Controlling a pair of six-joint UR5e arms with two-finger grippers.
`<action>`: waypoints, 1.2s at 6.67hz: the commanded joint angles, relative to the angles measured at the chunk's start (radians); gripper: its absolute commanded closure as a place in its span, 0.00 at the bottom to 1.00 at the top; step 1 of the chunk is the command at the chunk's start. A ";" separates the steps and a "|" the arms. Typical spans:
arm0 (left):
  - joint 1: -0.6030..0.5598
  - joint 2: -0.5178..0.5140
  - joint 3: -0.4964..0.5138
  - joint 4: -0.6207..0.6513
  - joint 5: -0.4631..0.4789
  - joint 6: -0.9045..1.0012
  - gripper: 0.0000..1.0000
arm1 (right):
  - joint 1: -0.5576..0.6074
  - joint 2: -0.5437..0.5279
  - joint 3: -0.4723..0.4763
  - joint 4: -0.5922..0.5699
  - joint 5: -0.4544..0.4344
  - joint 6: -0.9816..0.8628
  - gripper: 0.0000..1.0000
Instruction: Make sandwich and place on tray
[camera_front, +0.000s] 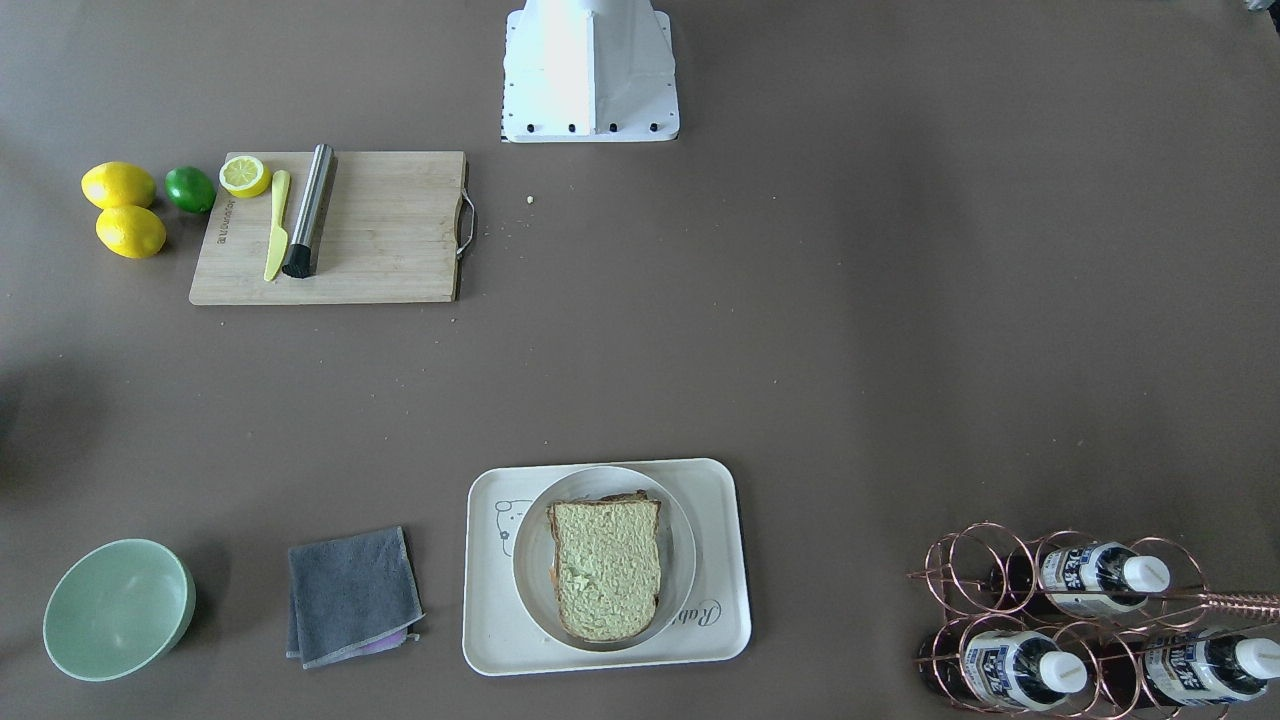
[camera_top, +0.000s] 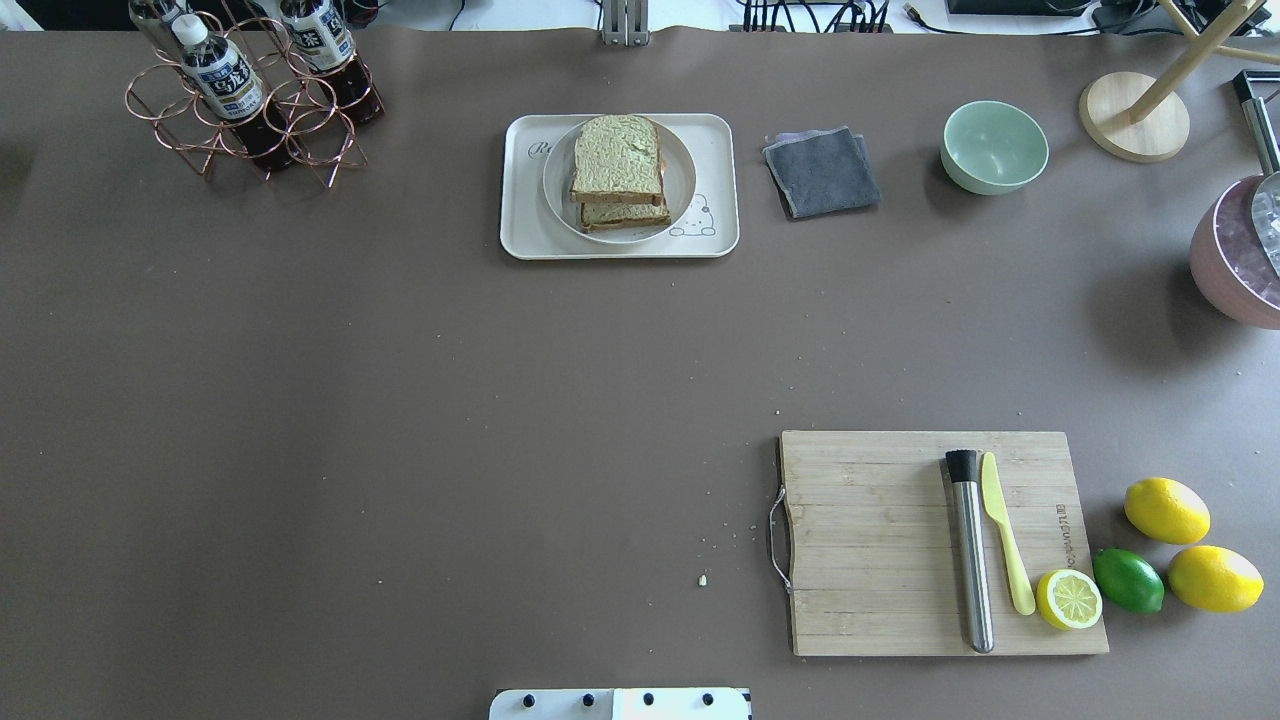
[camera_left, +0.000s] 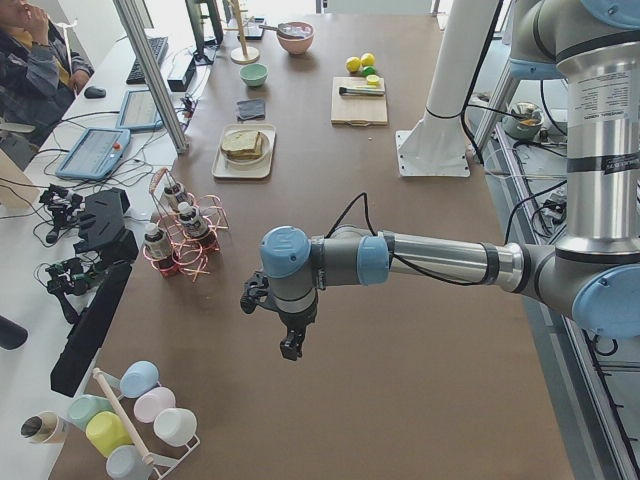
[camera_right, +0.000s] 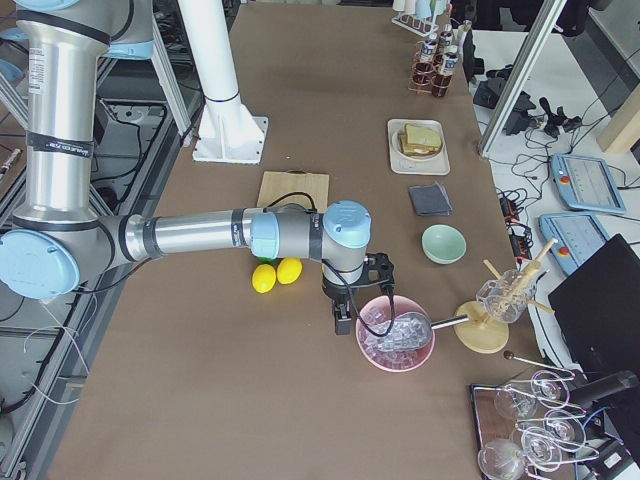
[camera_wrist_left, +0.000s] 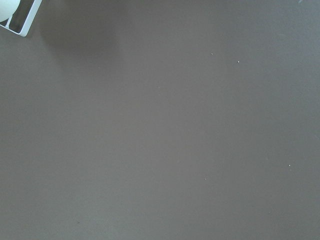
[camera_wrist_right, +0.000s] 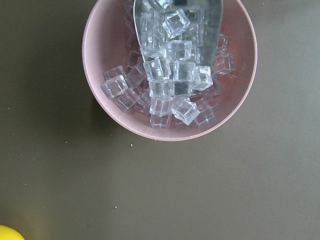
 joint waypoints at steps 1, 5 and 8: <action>-0.004 0.003 -0.020 -0.003 -0.002 0.000 0.03 | 0.001 0.000 -0.005 -0.001 -0.018 0.000 0.00; -0.027 0.013 -0.045 -0.001 -0.001 -0.008 0.03 | -0.001 0.012 -0.075 0.007 -0.019 -0.005 0.00; -0.028 0.012 -0.053 -0.001 0.001 -0.009 0.03 | 0.001 0.009 -0.071 0.007 -0.014 -0.002 0.00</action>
